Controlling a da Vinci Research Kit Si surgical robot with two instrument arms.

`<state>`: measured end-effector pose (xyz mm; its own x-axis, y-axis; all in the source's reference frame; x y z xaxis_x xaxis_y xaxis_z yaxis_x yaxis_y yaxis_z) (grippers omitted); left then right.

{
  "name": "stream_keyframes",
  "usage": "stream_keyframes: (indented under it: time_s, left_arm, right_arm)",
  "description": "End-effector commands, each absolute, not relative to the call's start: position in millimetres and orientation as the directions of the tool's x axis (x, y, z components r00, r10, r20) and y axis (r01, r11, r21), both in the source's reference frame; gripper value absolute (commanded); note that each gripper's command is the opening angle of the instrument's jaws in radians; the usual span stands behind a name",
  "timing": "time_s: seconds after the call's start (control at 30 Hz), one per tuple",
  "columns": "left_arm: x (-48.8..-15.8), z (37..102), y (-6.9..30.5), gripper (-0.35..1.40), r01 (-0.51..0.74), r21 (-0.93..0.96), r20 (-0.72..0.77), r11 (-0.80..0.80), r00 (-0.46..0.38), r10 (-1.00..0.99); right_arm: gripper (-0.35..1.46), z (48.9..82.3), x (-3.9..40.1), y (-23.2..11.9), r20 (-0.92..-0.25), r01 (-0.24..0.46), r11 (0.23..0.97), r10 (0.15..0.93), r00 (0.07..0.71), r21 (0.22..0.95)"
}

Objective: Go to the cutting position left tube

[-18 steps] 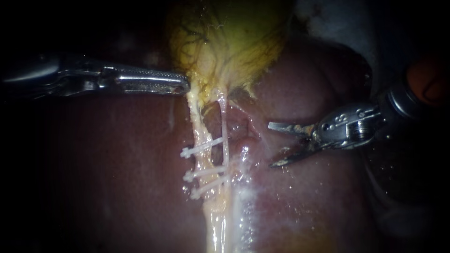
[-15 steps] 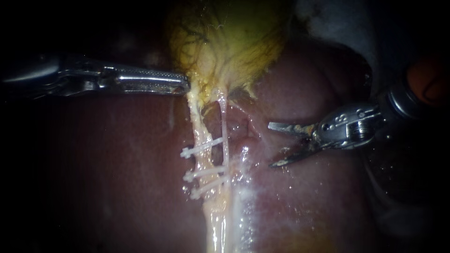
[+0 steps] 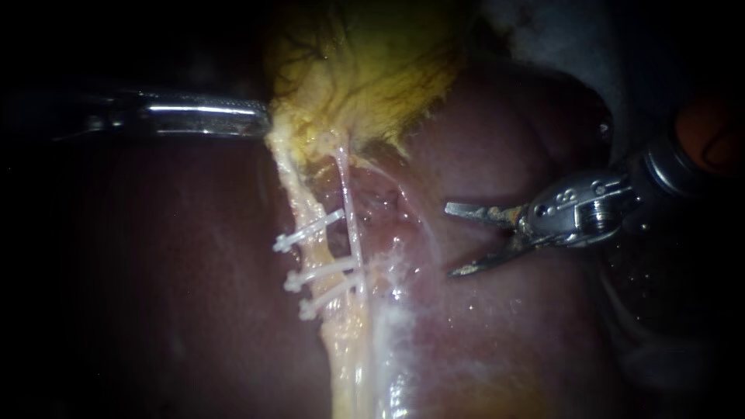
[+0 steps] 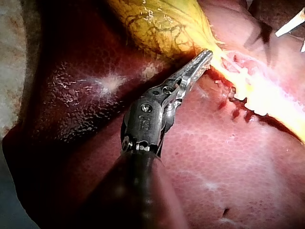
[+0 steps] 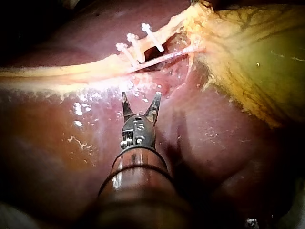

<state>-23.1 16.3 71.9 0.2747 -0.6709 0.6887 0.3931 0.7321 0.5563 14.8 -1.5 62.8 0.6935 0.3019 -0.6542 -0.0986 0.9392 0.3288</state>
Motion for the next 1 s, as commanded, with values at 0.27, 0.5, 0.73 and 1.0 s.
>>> stream_keyframes:
  time_s: [0.27,0.5,0.73,1.0]
  left_arm:
    - [-23.2,72.0,16.2,-0.35,0.394,0.557,0.689,0.731,0.272,-0.671]
    - [-23.2,72.0,16.2,-0.35,0.394,0.557,0.689,0.731,0.272,-0.671]
    - [-23.3,71.9,16.2,-0.35,0.395,0.557,0.689,0.731,0.271,-0.672]
    - [-23.5,71.9,16.2,-0.35,0.396,0.556,0.689,0.731,0.271,-0.672]
  right_arm:
    - [1.39,63.0,15.8,-1.3,-0.687,0.013,0.906,0.312,0.656,0.423]
    - [1.35,63.9,17.2,-0.5,-0.702,0.073,0.83,0.417,0.577,0.553]
    - [1.34,65.3,18.7,0.9,-0.696,0.134,0.753,0.503,0.512,0.644]
    - [1.3,66.5,20.3,0.2,-0.673,0.226,0.67,0.541,0.505,0.708]
